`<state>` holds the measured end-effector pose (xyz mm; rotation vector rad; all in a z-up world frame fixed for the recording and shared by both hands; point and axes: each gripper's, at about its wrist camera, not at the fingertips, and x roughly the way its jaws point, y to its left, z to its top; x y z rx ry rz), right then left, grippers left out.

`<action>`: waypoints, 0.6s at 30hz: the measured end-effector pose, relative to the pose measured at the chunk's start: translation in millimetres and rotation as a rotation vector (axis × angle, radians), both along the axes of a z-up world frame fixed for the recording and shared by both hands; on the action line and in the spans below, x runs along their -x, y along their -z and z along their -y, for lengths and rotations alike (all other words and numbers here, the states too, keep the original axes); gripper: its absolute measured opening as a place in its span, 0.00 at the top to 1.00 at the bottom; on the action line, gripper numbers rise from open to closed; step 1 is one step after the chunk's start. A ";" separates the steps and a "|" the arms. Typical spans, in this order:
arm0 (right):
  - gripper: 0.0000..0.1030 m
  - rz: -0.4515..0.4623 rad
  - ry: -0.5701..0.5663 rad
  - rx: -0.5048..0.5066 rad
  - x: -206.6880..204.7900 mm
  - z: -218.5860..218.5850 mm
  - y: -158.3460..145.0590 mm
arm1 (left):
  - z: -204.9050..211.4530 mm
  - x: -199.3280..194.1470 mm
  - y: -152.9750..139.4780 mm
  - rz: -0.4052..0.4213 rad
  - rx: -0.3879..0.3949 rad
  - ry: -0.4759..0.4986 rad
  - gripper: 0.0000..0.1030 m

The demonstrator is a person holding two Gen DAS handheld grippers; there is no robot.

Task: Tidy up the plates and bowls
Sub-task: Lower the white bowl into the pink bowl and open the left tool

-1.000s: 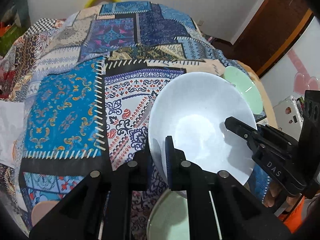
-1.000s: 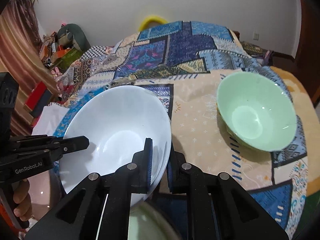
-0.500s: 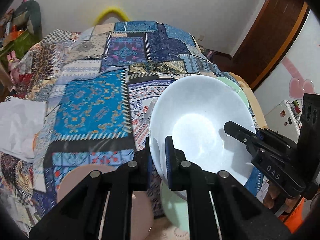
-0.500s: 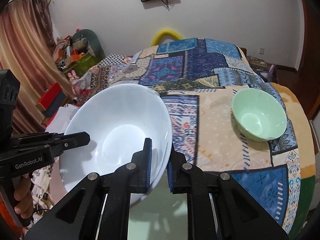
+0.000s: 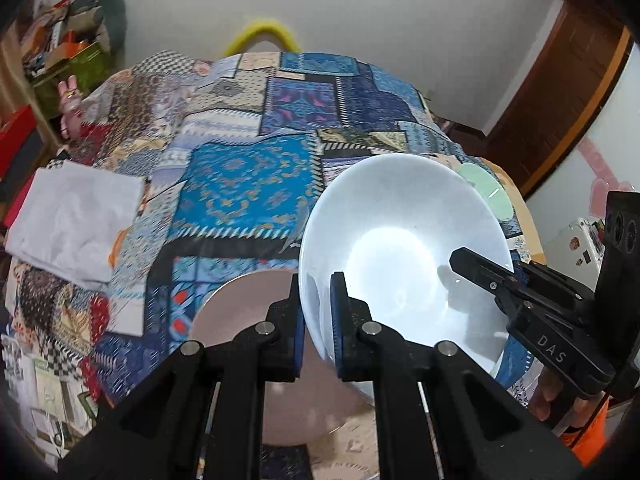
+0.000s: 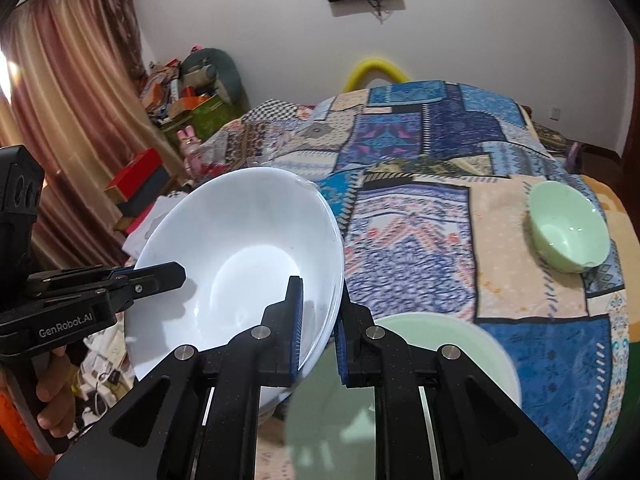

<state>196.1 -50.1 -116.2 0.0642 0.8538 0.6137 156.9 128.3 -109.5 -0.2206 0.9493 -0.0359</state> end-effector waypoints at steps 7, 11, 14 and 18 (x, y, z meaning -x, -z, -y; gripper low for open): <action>0.87 -0.019 -0.050 0.001 16.7 -24.8 8.8 | -26.6 24.7 12.4 -0.017 0.016 -0.044 0.90; 0.87 -0.043 -0.072 0.004 21.3 -35.5 17.2 | -36.8 31.3 21.9 -0.035 0.022 -0.057 0.90; 0.87 -0.067 -0.085 0.007 23.5 -42.5 25.8 | -42.2 34.6 29.2 -0.046 0.028 -0.065 0.90; 0.87 -0.091 -0.096 0.015 27.4 -51.6 36.2 | -53.2 36.0 41.9 -0.074 0.065 -0.076 0.90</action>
